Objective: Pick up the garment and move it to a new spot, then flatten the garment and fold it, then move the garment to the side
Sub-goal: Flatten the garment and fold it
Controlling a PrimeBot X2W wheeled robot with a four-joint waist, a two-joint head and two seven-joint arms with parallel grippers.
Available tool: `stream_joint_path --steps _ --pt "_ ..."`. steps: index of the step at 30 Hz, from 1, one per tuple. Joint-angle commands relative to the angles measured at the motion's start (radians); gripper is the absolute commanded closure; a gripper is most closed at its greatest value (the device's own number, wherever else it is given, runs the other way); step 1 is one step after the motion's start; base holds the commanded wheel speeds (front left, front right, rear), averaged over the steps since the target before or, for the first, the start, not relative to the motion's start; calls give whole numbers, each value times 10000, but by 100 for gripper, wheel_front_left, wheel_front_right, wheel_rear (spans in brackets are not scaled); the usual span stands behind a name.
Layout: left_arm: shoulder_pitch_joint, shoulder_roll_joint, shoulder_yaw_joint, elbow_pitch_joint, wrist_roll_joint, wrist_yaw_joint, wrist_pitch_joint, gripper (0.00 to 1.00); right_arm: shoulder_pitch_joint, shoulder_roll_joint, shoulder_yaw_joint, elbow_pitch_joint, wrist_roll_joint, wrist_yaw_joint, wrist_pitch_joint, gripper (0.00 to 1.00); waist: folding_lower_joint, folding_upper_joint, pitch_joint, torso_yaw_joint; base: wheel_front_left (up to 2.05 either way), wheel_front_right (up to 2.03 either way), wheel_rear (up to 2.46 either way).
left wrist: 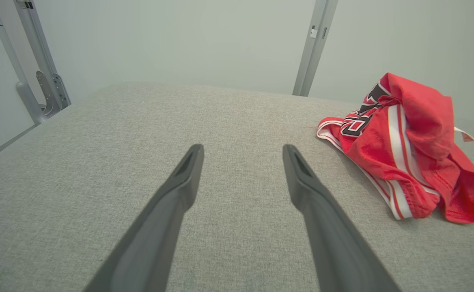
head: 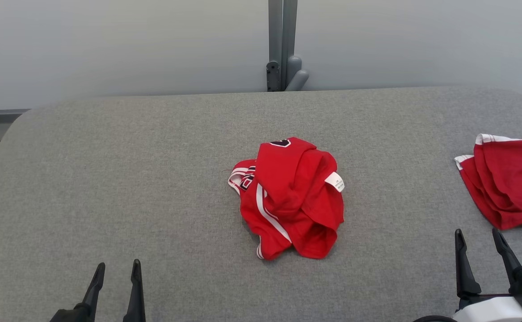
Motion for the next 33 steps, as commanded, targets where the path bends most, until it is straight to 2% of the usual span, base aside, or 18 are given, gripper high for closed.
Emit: stream_joint_path --steps 1,10,13,18,20,21,25,29,33 --pt "-132 -44 62 -3 118 -35 -31 0 -71 -70 10 -10 6 -15 -31 0 0 -1 16 -11 0 0 0" --pt "-162 -132 40 24 159 -86 -31 0 -152 -90 95 -35 32 -15 -31 0 0 -1 112 -80 0 0 0" --pt "-217 -149 -92 335 -131 -92 -30 0 -201 -84 109 -47 96 -15 -31 0 0 -1 199 -136 0 0 0" --pt "-1061 -163 -1768 797 -735 -99 -21 0 -567 -172 336 -127 156 -15 -31 0 0 -1 535 -378 0 0 0" --pt "-1454 -158 -2684 1005 -909 -97 272 0 -697 -178 417 -165 176 -16 -31 0 0 -1 638 -514 0 0 0" --pt "-1454 -158 -2684 1005 -909 -97 272 0 -697 -178 417 -165 176 -16 -31 0 0 -1 638 -514 0 0 0" --pt "-2297 -129 -4000 1536 -1549 -84 860 0 -821 -179 519 -234 208 -15 -31 0 0 -1 818 -801 0 0 0" --pt "-3058 -141 -4751 2387 -2017 178 1142 0 -904 -139 571 -210 213 -15 -31 0 0 -1 954 -1148 0 0 0" --pt "-3599 -137 -5214 3038 -2959 424 1064 0 -947 -117 532 -189 208 -15 -31 0 0 -1 1030 -1432 0 0 0"
